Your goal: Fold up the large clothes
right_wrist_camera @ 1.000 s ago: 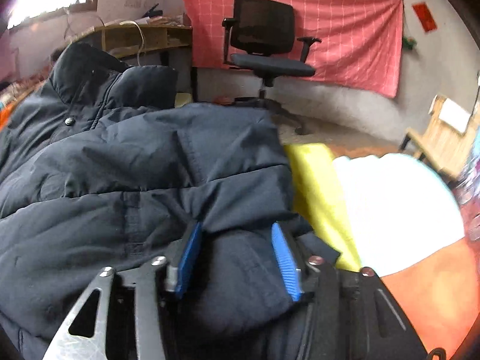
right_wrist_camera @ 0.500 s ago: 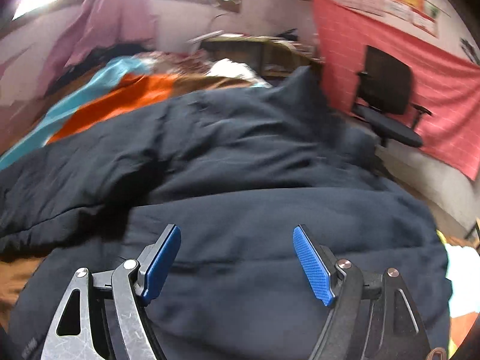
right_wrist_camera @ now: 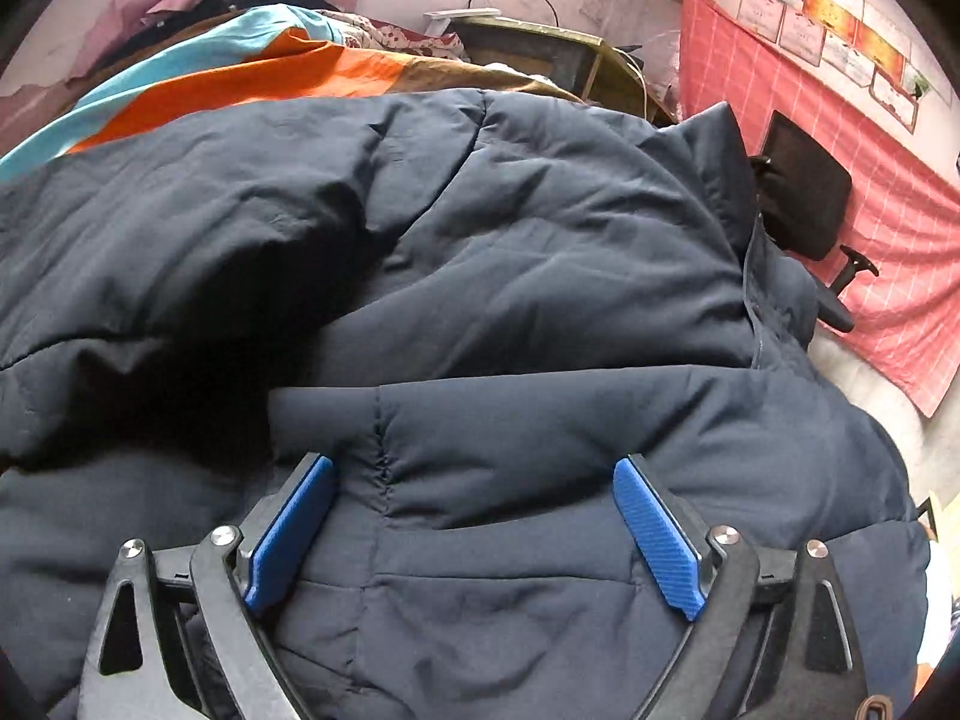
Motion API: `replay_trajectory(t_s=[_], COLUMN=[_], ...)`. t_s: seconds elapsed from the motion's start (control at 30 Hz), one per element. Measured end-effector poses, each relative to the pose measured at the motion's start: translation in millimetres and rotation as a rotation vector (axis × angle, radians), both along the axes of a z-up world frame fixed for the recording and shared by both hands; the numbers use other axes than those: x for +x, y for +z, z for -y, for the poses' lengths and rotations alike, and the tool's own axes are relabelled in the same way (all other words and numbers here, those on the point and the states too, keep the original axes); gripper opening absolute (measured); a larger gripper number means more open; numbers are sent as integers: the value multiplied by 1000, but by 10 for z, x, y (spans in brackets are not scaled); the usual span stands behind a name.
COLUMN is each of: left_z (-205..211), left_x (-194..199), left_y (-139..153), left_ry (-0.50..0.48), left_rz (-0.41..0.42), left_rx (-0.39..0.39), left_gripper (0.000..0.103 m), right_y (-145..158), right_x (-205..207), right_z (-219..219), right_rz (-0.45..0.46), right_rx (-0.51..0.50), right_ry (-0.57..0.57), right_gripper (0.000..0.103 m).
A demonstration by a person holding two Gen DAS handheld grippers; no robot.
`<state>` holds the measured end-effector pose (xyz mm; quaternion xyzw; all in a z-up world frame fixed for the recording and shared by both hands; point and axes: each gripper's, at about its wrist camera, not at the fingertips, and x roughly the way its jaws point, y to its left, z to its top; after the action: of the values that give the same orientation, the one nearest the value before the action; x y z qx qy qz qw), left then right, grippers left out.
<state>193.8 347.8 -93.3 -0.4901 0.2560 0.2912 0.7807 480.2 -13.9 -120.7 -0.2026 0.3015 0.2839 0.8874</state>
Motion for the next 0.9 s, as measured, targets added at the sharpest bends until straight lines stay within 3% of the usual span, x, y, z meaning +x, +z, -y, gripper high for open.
replay_trajectory(t_s=[0.1, 0.17, 0.23, 0.3, 0.33, 0.47, 0.53, 0.6, 0.67, 0.7, 0.8, 0.9], left_z=[-68, -114, -134, -136, -135, -94, -55, 10, 126, 235, 534, 854], left_x=[43, 53, 47, 78, 76, 83, 65, 70, 105, 140, 274, 423], left_y=[-10, -8, 41, 73, 97, 251, 381, 539, 779, 961, 1364, 1691], left_ry=[48, 95, 129, 135, 137, 124, 106, 98, 82, 56, -15, -109], left_rz=[34, 41, -4, -25, -30, -28, -3, 10, 43, 71, 164, 278], left_rx=[-12, -24, 4, 27, 40, 123, 178, 248, 368, 455, 618, 721], left_gripper=[100, 94, 61, 52, 39, 12, 10, 9, 8, 8, 7, 7], right_y=[-29, -49, -66, -61, -48, 166, 326, 410, 451, 473, 597, 721], right_x=[-3, 0, -1, -14, -16, -78, -176, -234, -266, -287, -306, -256], right_z=[-3, -11, -38, -41, -20, 162, 336, 434, 507, 552, 798, 1087], right_rz=[-1, -2, 2, 6, -1, -38, -47, -63, -72, -57, -24, -49], right_rx=[4, 6, -3, -5, 6, 114, 188, 202, 186, 179, 204, 258], right_ry=[2, 0, -5, -1, 5, 37, 46, 65, 81, 82, 58, 23], right_gripper=[96, 98, 98, 100, 100, 100, 100, 100, 100, 100, 100, 100])
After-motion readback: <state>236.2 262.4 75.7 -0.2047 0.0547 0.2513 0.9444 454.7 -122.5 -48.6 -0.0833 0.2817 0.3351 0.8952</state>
